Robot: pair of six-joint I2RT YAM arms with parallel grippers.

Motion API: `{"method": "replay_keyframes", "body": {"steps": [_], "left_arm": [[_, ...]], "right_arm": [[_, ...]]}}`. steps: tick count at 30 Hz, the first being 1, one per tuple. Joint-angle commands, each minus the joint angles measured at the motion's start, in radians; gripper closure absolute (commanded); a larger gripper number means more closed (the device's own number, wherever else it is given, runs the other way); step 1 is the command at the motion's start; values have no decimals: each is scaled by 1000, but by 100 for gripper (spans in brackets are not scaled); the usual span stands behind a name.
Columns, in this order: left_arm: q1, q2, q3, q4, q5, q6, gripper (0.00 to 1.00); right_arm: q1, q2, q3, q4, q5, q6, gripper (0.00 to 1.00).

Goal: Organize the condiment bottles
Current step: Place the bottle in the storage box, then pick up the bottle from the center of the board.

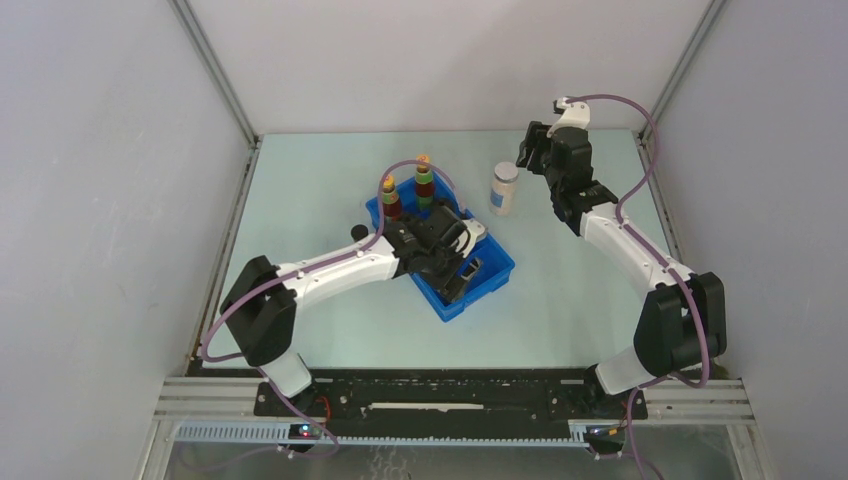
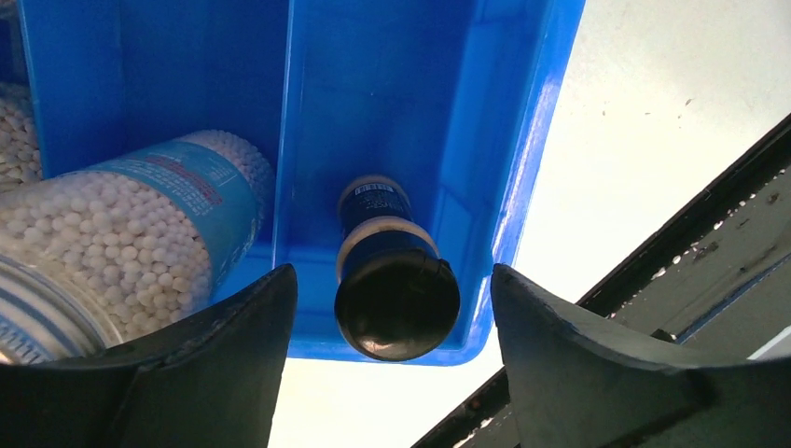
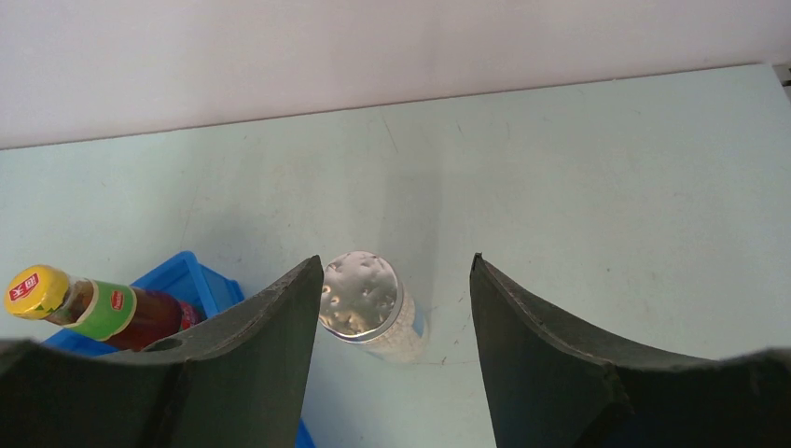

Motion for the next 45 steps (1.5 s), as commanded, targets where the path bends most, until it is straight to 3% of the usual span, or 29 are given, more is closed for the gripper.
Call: {"method": "replay_keyframes", "body": {"steps": [1,13,25,33,38,45], "left_arm": [[5,-18,-28,10,8,6,19],[-8,-58,18,-12,-24,-12,27],[-99,-78,216,-135,-125,-7,30],[-144,-153,346,-190,-243,-28,29],[-133,-274,315,-168,-414,-78,15],[11,-463,108,-74,-490,-266,13]], "right_arm": [[0,1,3,38,-3,15,32],[3,-13,3,45,-5,13,32],[8,-38,8,41,-8,15,32],[10,14,119,-133,-48,32,31],[23,64,194,-246,-78,28,29],[55,125,261,-342,-106,15,19]]}}
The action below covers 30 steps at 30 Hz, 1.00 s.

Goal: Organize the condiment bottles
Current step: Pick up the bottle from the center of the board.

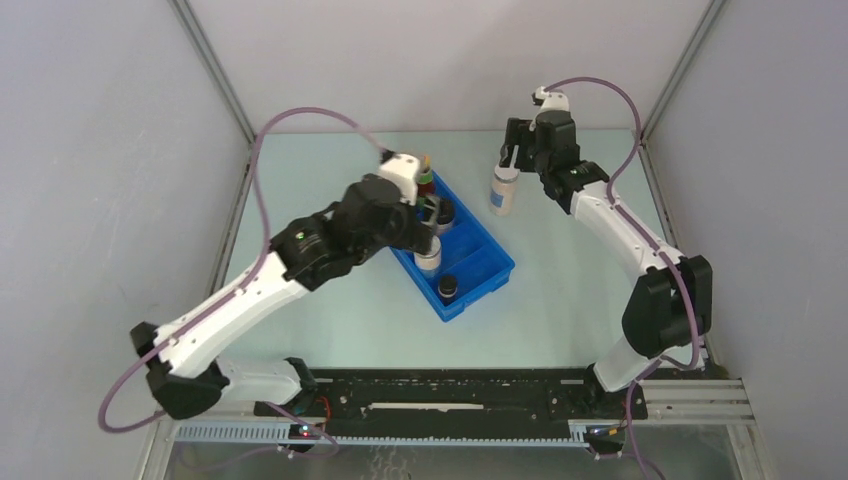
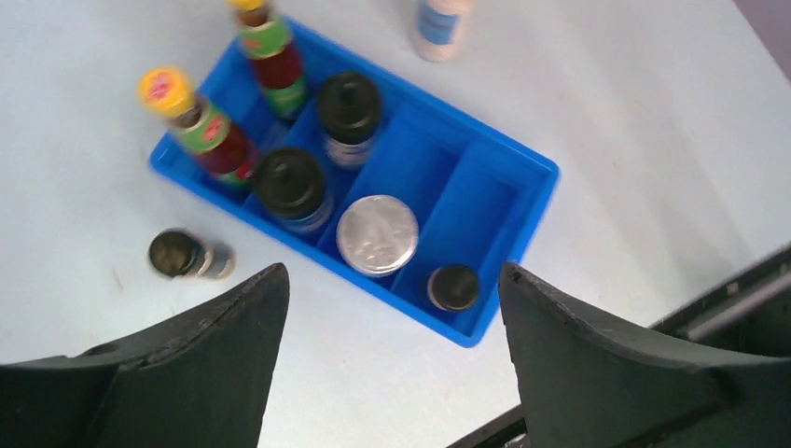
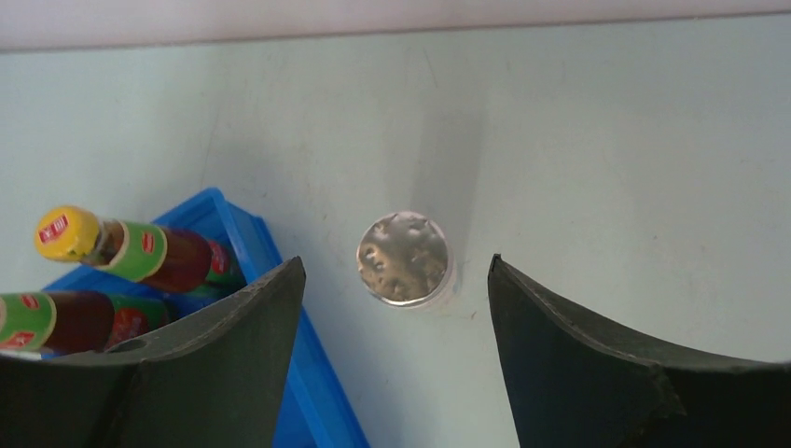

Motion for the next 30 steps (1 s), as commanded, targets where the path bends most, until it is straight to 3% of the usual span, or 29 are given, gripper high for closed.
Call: {"method": "replay_keyframes", "body": {"steps": [1,18,30], "left_arm": [[99,-115,-154,73,-82,-161,12],[292,-177,-401,188,-62,-310,4],[341,-177,-482,262,-38,-323,4]], "right_arm": [[19,31,51,-76,-39,8,17],[33,130,100,-143,-45,-9,15],[20,196,150,-158,-2,-25,14]]}}
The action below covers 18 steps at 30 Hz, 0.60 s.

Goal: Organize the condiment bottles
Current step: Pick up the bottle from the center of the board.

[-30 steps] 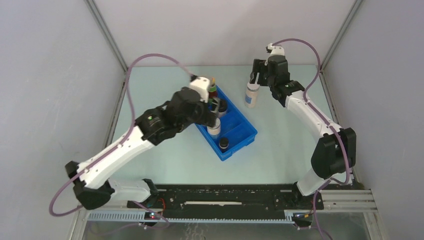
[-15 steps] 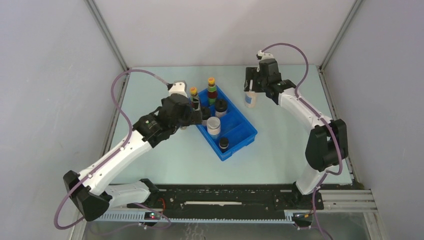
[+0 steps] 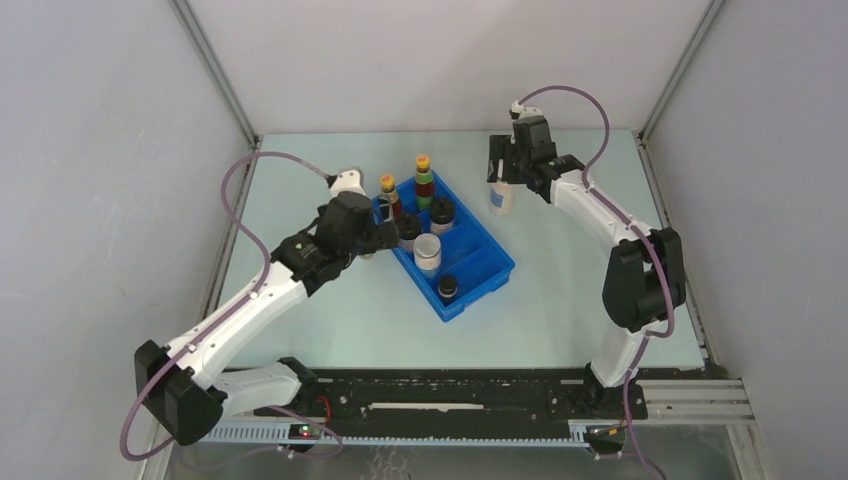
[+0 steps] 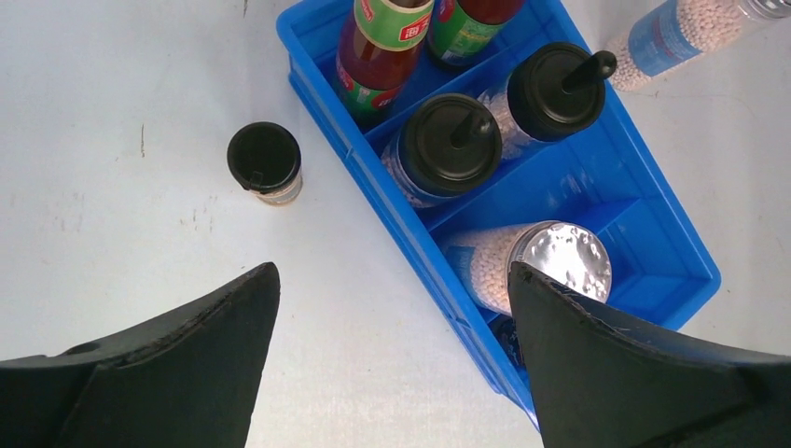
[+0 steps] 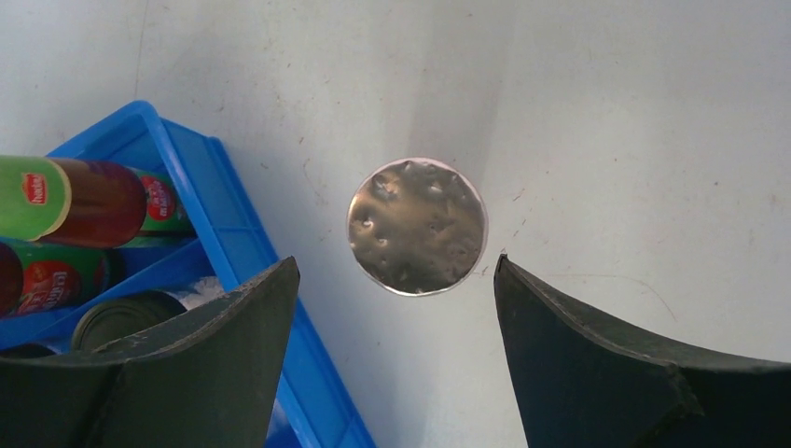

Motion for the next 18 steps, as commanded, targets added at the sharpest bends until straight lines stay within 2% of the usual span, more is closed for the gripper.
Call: {"method": "replay_keyframes", "body": {"steps": [1,18], "left_arm": [[22,-28,-40,65,7,-21,4],[82,25,-63,115,63,-7,3]], "right_arm": [[-11,22,59,1,35,-19,14],[-34,134,159,-28,28,-31,14]]}}
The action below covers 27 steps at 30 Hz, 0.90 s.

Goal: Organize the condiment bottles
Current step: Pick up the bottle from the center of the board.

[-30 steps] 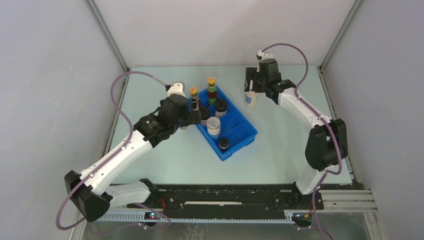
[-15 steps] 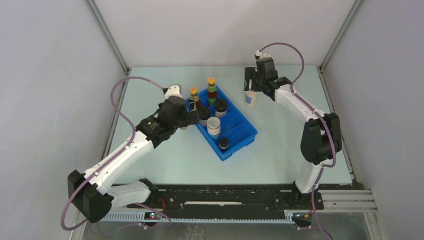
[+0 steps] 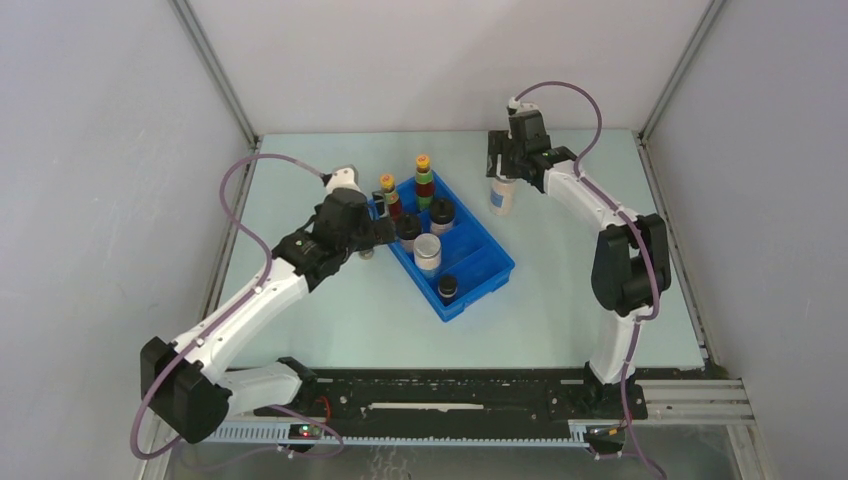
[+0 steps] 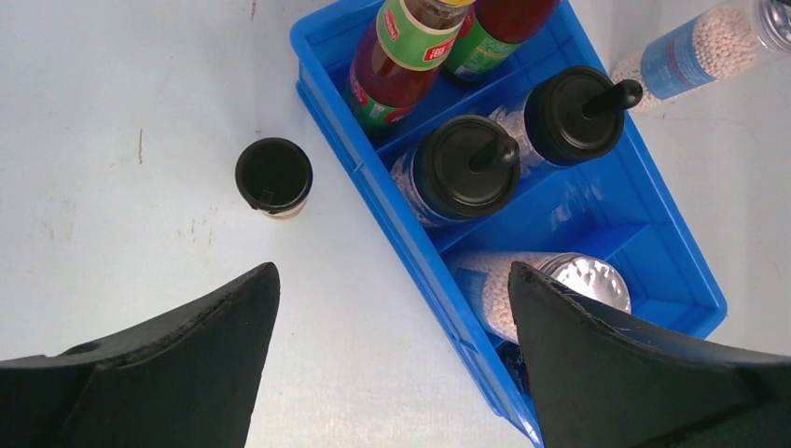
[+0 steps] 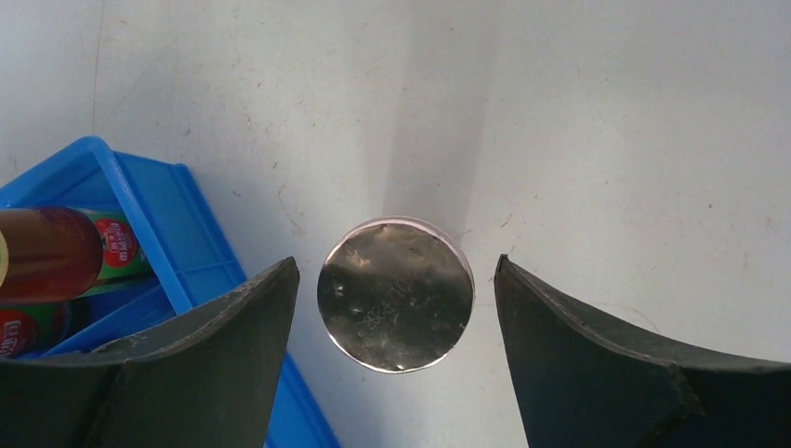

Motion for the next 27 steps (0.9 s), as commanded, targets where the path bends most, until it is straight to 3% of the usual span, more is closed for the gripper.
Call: {"method": "replay_keyframes", "body": {"steps": [1,13,27], "left_arm": [[14,10,-22,42,18,-6,3],[25,11,-37,50,30,-5,3],[29,9,-58,62,43,-8,3]], "right_arm": [[-8,14,44,-5,8,-15,14],[-13,18,24,-9,4,-2,18],[-23,37,20,-22,-17,10,37]]}}
